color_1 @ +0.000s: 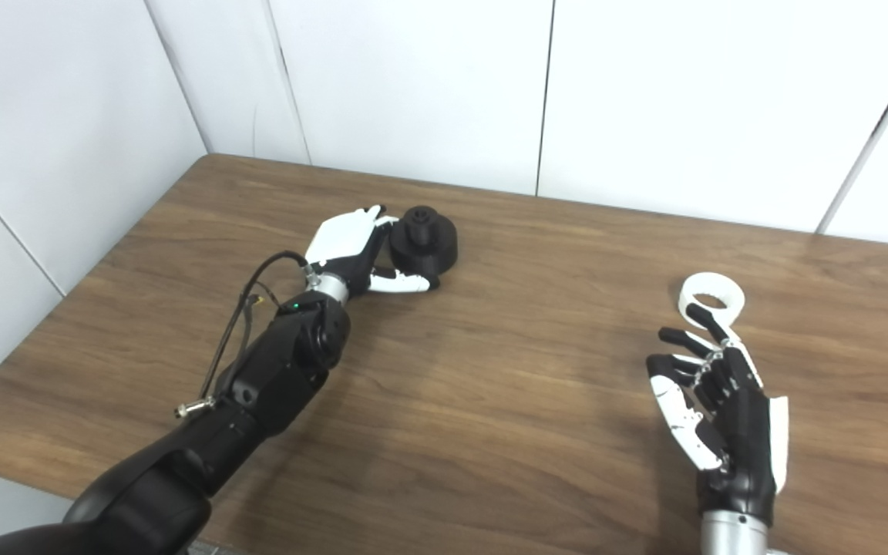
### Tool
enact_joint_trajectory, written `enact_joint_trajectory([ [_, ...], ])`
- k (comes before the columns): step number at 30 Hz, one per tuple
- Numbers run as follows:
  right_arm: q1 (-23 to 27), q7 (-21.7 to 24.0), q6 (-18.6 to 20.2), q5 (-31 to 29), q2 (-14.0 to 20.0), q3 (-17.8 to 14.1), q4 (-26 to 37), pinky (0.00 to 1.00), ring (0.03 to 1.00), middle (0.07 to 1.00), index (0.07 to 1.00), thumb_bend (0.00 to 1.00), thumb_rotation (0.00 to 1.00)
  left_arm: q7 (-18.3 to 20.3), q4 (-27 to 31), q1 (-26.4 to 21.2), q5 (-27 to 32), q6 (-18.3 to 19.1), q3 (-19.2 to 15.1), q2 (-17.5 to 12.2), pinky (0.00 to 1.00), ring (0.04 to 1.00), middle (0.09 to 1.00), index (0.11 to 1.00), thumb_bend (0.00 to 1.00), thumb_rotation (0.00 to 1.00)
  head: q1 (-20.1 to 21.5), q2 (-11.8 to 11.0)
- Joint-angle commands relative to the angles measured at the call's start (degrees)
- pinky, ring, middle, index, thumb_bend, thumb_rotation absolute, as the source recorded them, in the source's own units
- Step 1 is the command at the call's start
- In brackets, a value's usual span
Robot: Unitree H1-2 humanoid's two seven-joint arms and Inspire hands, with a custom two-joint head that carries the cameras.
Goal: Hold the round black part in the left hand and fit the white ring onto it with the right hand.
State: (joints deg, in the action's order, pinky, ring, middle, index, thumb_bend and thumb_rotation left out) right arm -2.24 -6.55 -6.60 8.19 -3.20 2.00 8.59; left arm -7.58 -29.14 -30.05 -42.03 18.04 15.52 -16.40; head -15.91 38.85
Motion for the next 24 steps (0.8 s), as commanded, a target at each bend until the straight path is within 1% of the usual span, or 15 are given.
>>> enact_joint_trajectory([
  [1,-1.5,0.0,-0.6,0.3,0.2,-0.2,0.8,0.50,0.565,0.677,0.795,0.50,0.40,-4.3,-2.7,-3.3,2.1,-2.7,-2.0,0.7,0.88,0.980,0.974,0.795,0.91,0.52,0.0,0.0],
  [3,-1.7,0.0,-0.6,0.2,0.1,-0.2,1.0,0.50,0.563,0.677,0.795,0.49,0.39,-7.3,-5.3,-3.7,4.9,-5.2,-4.3,1.8,0.87,0.970,0.964,0.776,0.89,0.49,0.0,0.1],
  [4,-1.7,0.0,-0.5,0.2,0.1,-0.2,1.1,0.50,0.562,0.676,0.795,0.49,0.38,-8.6,-6.5,-4.0,6.5,-6.7,-5.6,2.4,0.89,0.974,0.965,0.768,0.87,0.46,0.1,0.2],
  [6,-1.8,0.0,-0.3,0.2,0.2,-0.3,1.3,0.50,0.563,0.675,0.794,0.49,0.38,-10.1,-8.2,-4.4,8.4,-8.8,-7.0,3.1,0.92,0.982,0.966,0.758,0.85,0.42,0.2,0.3],
  [7,-1.9,0.0,0.0,0.3,0.1,-0.3,1.5,0.50,0.564,0.676,0.796,0.49,0.39,-10.9,-9.3,-4.7,9.6,-10.0,-7.8,3.6,0.91,0.983,0.966,0.753,0.84,0.42,0.2,0.3],
  [9,-2.0,0.0,0.2,0.3,0.2,-0.3,1.6,0.51,0.565,0.677,0.796,0.49,0.39,-12.1,-11.2,-5.3,11.3,-11.9,-8.8,4.2,0.92,0.981,0.959,0.740,0.86,0.39,0.3,0.3],
  [10,-2.0,0.0,0.2,0.2,0.1,-0.3,1.7,0.51,0.566,0.679,0.797,0.50,0.39,-12.5,-12.2,-5.6,12.1,-12.8,-9.2,4.5,0.90,0.975,0.955,0.734,0.86,0.38,0.3,0.4],
  [15,-2.2,0.1,0.7,0.0,0.0,-0.3,2.2,0.50,0.569,0.683,0.795,0.50,0.40,-14.6,-15.7,-6.7,14.7,-15.4,-10.4,5.5,0.85,0.952,0.938,0.714,0.87,0.35,0.6,0.5],
  [18,-2.3,0.1,0.6,-0.2,0.1,-0.4,2.3,0.50,0.571,0.685,0.797,0.51,0.41,-15.8,-17.0,-6.9,15.8,-17.2,-10.6,6.0,0.83,0.943,0.928,0.697,0.86,0.32,0.5,0.7],
  [21,-2.2,0.3,0.5,-0.8,0.2,-0.5,2.2,0.50,0.573,0.687,0.800,0.52,0.41,-16.8,-18.2,-7.1,16.6,-19.0,-10.7,6.2,0.84,0.937,0.919,0.667,0.83,0.26,0.6,0.7],
  [24,-2.1,0.3,0.8,-1.0,0.1,-0.6,2.2,0.50,0.571,0.688,0.798,0.52,0.41,-17.1,-18.9,-7.3,17.3,-20.0,-10.6,6.4,0.86,0.945,0.920,0.651,0.81,0.24,0.6,0.7],
])
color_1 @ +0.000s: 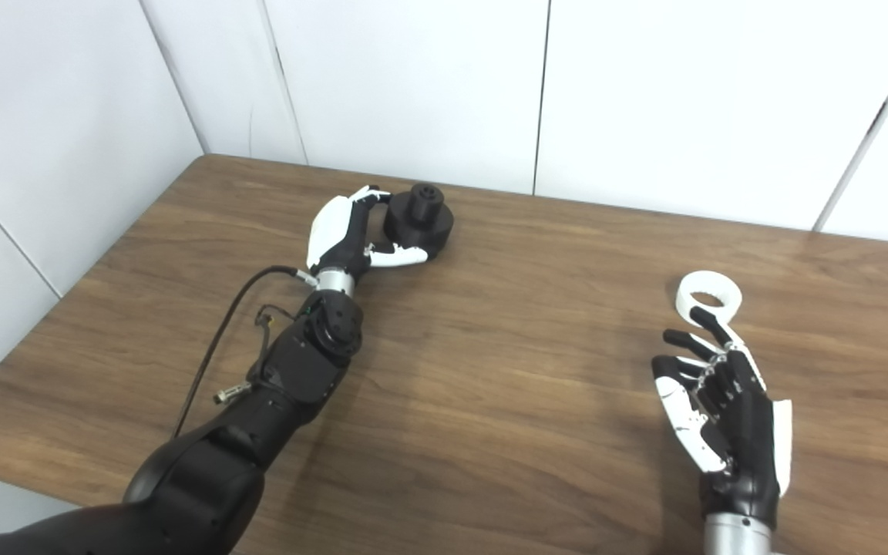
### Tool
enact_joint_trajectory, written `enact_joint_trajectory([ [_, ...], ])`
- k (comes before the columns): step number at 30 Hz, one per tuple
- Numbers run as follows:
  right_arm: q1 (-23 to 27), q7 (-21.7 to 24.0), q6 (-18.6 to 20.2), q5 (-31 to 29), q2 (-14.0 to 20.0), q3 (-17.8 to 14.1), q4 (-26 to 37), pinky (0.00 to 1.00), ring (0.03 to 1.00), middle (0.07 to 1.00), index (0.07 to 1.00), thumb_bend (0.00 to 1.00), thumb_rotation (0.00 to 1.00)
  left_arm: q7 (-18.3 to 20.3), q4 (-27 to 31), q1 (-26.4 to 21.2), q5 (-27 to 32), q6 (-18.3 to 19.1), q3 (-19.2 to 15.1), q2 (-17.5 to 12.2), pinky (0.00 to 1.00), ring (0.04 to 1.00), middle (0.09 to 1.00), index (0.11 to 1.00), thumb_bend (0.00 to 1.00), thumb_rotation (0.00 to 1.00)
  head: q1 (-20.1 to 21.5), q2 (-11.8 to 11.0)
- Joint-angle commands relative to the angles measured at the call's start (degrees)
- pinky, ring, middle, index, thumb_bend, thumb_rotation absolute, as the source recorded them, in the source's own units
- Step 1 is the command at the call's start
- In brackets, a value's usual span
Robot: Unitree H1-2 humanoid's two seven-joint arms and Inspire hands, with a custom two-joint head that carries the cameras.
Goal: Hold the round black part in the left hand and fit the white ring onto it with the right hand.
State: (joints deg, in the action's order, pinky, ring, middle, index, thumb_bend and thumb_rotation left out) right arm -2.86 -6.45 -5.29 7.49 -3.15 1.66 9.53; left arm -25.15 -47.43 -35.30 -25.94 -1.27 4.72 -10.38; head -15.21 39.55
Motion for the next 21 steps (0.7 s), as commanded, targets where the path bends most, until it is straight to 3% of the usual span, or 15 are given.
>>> enact_joint_trajectory([
  [1,-1.5,0.2,-0.3,-0.3,0.1,-0.2,1.3,0.50,0.570,0.687,0.796,0.51,0.41,0.6,-0.5,-2.0,1.4,-0.7,0.2,0.4,0.87,0.947,0.920,0.647,0.81,0.24,0.0,0.0],
  [9,-1.3,0.0,0.2,-0.1,-0.1,-0.3,1.4,0.51,0.574,0.687,0.796,0.52,0.41,0.3,0.6,-1.4,1.9,-0.5,0.5,0.4,0.89,0.945,0.915,0.627,0.80,0.21,0.0,0.0],
  [21,-0.8,0.1,0.4,0.2,0.0,-0.1,1.4,0.51,0.569,0.683,0.794,0.51,0.41,1.9,5.9,2.4,0.6,1.0,2.7,0.1,0.81,0.910,0.891,0.601,0.84,0.20,0.1,0.1],
])
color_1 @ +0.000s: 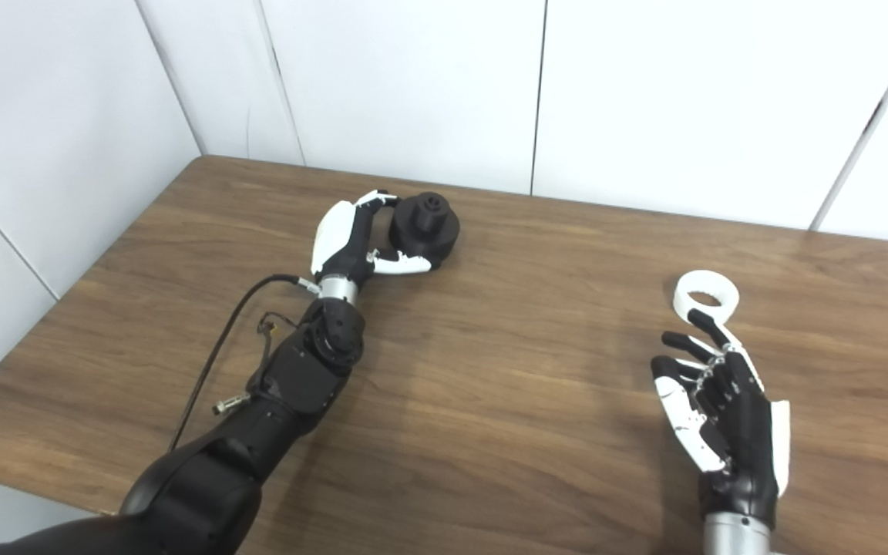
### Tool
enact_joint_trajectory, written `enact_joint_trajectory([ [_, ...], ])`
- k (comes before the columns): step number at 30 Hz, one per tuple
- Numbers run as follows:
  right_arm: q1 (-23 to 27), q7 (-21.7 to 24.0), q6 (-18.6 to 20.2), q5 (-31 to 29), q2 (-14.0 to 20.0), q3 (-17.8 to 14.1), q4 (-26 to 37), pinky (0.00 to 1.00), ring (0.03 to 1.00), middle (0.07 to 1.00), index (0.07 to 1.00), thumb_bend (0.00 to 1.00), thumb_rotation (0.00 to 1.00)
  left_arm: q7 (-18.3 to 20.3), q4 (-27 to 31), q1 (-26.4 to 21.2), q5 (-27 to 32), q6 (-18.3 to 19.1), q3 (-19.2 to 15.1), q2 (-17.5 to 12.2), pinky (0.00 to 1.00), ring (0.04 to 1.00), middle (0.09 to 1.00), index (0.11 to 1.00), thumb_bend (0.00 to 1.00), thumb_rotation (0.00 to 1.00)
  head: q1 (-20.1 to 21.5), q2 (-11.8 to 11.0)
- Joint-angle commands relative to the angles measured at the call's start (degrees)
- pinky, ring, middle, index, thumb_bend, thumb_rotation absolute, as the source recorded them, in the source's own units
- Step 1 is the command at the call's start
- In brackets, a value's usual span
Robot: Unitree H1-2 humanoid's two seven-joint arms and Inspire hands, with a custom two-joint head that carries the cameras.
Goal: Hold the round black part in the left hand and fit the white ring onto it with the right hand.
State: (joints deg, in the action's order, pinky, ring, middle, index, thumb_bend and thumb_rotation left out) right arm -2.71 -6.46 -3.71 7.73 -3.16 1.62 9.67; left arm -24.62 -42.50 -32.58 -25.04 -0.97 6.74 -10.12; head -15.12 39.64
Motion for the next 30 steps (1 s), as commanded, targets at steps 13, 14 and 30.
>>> enact_joint_trajectory([
  [13,-0.8,0.1,-0.9,0.0,0.0,-0.1,1.6,0.51,0.566,0.681,0.794,0.51,0.40,3.3,0.9,-0.2,-3.4,6.7,3.8,-1.7,0.93,0.934,0.892,0.602,0.85,0.20,-0.1,0.3],
  [14,-0.8,0.1,-1.0,0.0,0.0,0.0,1.6,0.51,0.567,0.681,0.794,0.51,0.40,3.7,1.1,-0.2,-3.6,7.5,4.2,-1.8,0.94,0.938,0.894,0.602,0.85,0.20,-0.1,0.4],
  [30,-0.8,-0.7,-1.4,0.9,-0.7,0.3,1.2,0.50,0.565,0.678,0.790,0.51,0.40,10.8,9.2,3.4,-5.9,13.0,10.4,-4.2,0.96,0.961,0.903,0.599,0.88,0.22,0.8,0.6],
])
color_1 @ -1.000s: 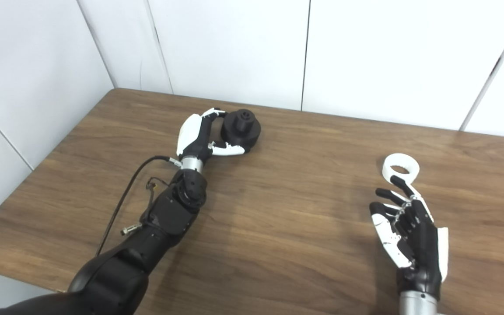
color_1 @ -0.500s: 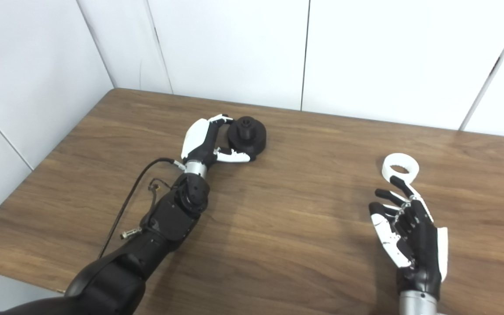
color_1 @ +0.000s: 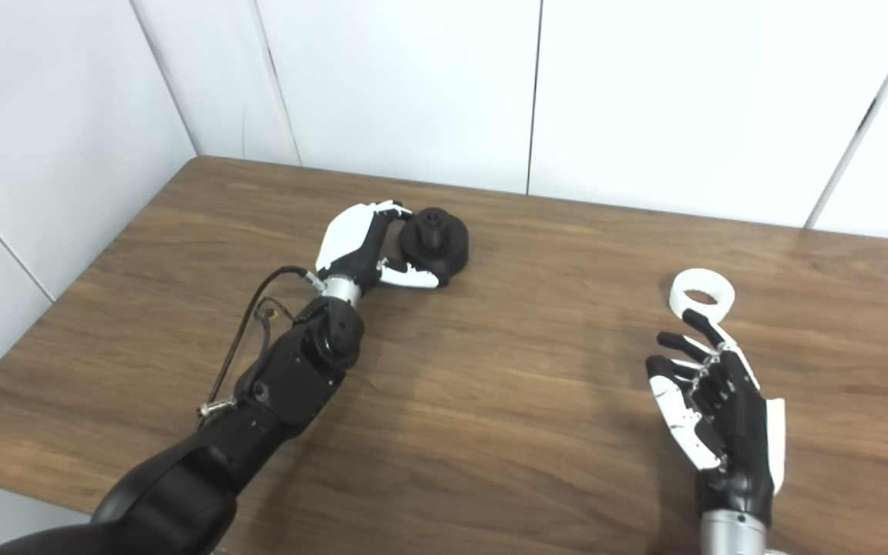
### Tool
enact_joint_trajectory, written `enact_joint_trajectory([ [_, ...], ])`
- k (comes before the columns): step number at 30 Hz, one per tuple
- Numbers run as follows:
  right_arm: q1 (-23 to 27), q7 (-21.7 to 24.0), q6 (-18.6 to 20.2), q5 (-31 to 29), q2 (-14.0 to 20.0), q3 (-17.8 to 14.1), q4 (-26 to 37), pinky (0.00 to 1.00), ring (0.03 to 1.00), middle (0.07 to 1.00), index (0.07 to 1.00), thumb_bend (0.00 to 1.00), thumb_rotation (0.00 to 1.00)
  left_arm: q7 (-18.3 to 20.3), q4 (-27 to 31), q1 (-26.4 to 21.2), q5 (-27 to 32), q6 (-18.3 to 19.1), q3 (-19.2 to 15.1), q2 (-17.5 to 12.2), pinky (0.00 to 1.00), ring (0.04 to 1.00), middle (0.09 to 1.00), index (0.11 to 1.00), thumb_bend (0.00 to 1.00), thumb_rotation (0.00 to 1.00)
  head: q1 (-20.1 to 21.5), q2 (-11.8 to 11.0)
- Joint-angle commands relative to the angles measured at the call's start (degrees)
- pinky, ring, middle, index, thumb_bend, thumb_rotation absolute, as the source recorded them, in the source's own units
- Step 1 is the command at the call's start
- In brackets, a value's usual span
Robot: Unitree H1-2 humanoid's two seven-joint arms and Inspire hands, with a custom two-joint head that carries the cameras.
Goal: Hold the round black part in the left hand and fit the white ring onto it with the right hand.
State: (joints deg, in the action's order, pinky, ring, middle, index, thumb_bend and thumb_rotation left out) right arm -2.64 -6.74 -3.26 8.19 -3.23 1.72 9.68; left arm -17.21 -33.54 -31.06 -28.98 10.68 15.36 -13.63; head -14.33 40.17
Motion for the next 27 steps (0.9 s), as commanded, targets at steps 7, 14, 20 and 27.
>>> enact_joint_trajectory([
  [7,-0.8,-0.3,-1.5,-0.2,-0.9,0.4,1.5,0.51,0.575,0.687,0.797,0.49,0.39,6.8,8.0,6.1,-2.6,2.3,4.0,-1.3,0.99,0.976,0.907,0.601,0.89,0.23,0.5,0.2],
  [14,-0.7,-0.3,-1.2,-0.3,-0.8,0.4,1.6,0.52,0.579,0.687,0.795,0.48,0.38,8.9,15.8,10.2,-3.9,4.1,5.8,-1.6,0.99,0.973,0.912,0.594,0.91,0.24,1.0,0.3],
  [20,-0.6,-0.3,-0.8,0.1,-0.6,0.5,1.8,0.52,0.575,0.686,0.796,0.47,0.37,10.6,21.6,12.9,-4.4,4.7,6.3,-1.8,0.99,0.983,0.922,0.594,0.90,0.25,1.2,0.3],
  [27,-0.5,-0.5,-0.3,0.8,-0.8,0.7,2.1,0.52,0.580,0.690,0.796,0.47,0.36,12.7,28.9,16.0,-5.2,5.0,6.6,-2.0,1.00,0.989,0.930,0.595,0.88,0.24,1.3,0.2],
])
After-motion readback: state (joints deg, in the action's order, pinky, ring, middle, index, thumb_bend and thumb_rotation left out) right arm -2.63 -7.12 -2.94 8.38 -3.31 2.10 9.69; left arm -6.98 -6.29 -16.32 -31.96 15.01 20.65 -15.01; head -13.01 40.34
